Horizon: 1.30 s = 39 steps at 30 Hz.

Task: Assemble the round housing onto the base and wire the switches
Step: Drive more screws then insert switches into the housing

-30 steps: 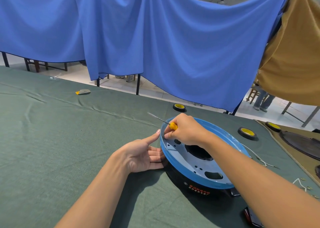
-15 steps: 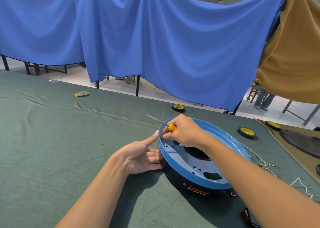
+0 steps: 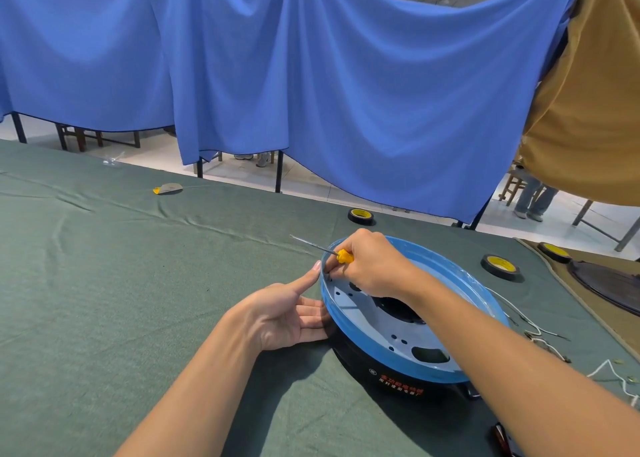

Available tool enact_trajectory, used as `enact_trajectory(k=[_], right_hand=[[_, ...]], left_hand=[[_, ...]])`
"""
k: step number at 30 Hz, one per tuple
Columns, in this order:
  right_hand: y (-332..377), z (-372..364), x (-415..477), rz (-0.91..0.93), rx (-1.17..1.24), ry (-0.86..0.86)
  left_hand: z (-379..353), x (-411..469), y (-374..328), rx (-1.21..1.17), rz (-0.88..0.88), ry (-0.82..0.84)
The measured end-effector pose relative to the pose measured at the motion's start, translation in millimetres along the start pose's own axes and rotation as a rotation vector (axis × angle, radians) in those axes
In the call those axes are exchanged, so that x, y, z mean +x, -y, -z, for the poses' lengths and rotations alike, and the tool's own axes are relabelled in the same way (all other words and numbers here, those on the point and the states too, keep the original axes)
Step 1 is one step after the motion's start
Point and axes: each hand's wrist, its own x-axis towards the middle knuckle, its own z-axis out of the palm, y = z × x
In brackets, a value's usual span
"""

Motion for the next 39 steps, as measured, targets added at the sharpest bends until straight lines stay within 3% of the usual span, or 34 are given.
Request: enact_trajectory(k=[9,25,39], right_hand=[[7,1,0,-0.065,-0.174,0.005],[2,4,-10,-0.042,-0.091,-0.002],[-3,21,-44,-0.063,0.046,-0.152]], left_hand=[[0,0,0,-0.013,0.007,-0.019],[-9,-14,-6,0.048,-0.006,-0.046],[-38,-28,-13,0.856,-0.078,-0.453]])
